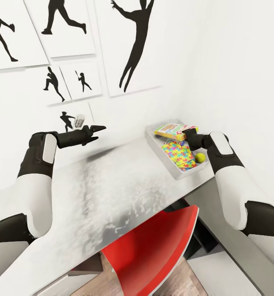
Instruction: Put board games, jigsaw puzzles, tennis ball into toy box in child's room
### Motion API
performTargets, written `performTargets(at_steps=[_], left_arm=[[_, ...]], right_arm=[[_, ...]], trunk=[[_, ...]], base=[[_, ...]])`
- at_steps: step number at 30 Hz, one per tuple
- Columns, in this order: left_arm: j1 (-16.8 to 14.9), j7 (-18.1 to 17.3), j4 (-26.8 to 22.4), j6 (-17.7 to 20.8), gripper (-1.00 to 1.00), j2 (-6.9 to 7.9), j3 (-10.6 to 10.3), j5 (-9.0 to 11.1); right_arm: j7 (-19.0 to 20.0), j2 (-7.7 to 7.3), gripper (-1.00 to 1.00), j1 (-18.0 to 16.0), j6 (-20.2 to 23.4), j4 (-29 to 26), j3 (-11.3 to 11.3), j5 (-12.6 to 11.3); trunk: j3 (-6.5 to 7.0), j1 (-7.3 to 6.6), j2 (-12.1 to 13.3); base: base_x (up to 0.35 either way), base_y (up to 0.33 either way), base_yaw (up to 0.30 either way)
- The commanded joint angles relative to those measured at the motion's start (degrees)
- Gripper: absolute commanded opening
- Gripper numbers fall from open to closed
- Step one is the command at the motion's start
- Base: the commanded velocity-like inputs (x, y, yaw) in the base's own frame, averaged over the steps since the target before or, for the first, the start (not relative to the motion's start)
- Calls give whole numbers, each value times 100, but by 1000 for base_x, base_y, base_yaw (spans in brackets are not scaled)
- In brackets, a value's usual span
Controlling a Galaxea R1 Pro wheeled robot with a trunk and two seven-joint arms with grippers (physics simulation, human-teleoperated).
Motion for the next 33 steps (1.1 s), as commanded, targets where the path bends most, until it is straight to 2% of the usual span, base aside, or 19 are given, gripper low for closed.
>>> performTargets(at_steps=[1, 10, 15, 20, 27, 33], left_arm=[[-7, -43, 3, 23, 100, -1, 11, -30], [-7, -41, 4, 23, 100, 2, 15, -28], [-8, -41, 3, 23, 100, -6, 9, -28], [-7, -41, 2, 23, 100, -11, 8, -28], [-7, -41, 3, 23, 100, -16, 8, -28], [-7, -41, 3, 23, 100, -15, 8, -28]], right_arm=[[-37, 0, -100, -5, -12, -12, -11, -37], [-34, 1, -100, -5, -330, -27, 64, -24], [-45, 2, -100, -20, -840, -23, 376, -27], [-64, 9, -100, -37, -971, -18, 685, -36], [-73, 111, -100, -44, -997, -4, 744, -49], [-67, 133, -100, -40, -997, 40, 728, -73]], trunk=[[-20, 3, -11], [-98, 3, -11], [-105, 3, -11], [-106, 3, -11], [-106, 3, -11], [-106, 3, -11]], base=[[0, 0, 0], [0, 0, 0], [0, 0, 0], [0, 0, 0], [0, 0, 0], [0, 0, 0]])
